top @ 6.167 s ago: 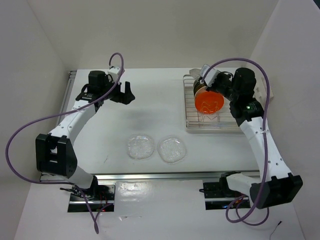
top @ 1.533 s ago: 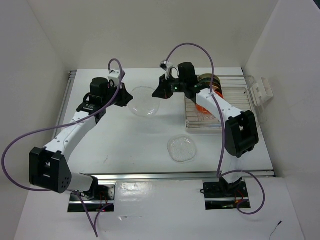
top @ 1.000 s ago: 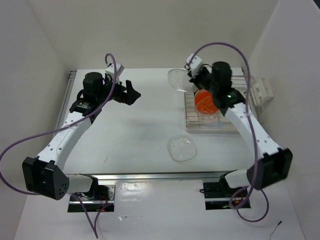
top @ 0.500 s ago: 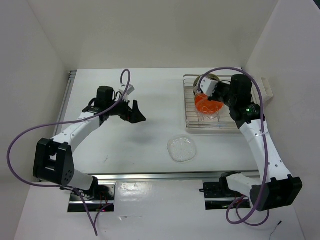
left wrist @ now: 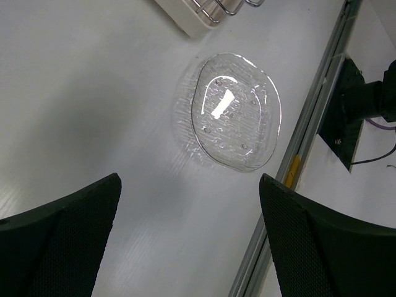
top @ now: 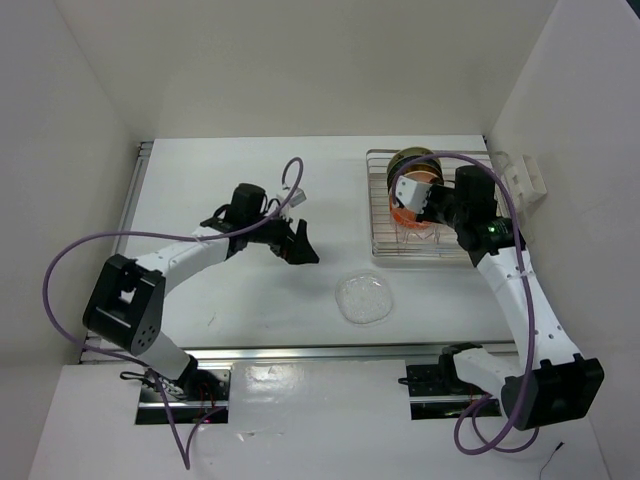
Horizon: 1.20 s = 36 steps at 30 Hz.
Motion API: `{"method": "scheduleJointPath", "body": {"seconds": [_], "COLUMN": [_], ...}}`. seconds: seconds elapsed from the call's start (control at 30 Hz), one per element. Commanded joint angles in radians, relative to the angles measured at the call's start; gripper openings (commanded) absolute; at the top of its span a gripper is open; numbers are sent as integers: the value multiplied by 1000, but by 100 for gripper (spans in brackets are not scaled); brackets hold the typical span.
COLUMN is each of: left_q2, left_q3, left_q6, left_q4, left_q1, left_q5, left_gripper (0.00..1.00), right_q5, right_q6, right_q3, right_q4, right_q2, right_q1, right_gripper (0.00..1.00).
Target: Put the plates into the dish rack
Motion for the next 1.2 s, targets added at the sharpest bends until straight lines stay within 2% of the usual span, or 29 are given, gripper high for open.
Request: {"method": "scheduleJointPath", "body": {"seconds": [0.0,0.2,0.43,0.9,1.17], "left_q2": [31,80,139,263,294], "left_q3": [-8,-18,-27,54,54], "left_q6": [-30,-61,-71,-108,-150], "left_q4": [87,124,143,164,195], "left_q1": [-25,-56,-85,-137,-158], "left_q5": [16,6,-4,-4,-13], "left_gripper": [97,97,96,96,96], "right_q5": [23,9,9,-10,73], "right_q6": [-39,-62,-85,-76,-66], "right_q3": [-25,-34,-54,-138,-159], "right_q4": [80,134,122,113,116], "right_q2": [-23,5,28,66,66], "right_q1": [-7,-7,-7,-7,-25], "right_gripper": [0,0,0,0,0]}}
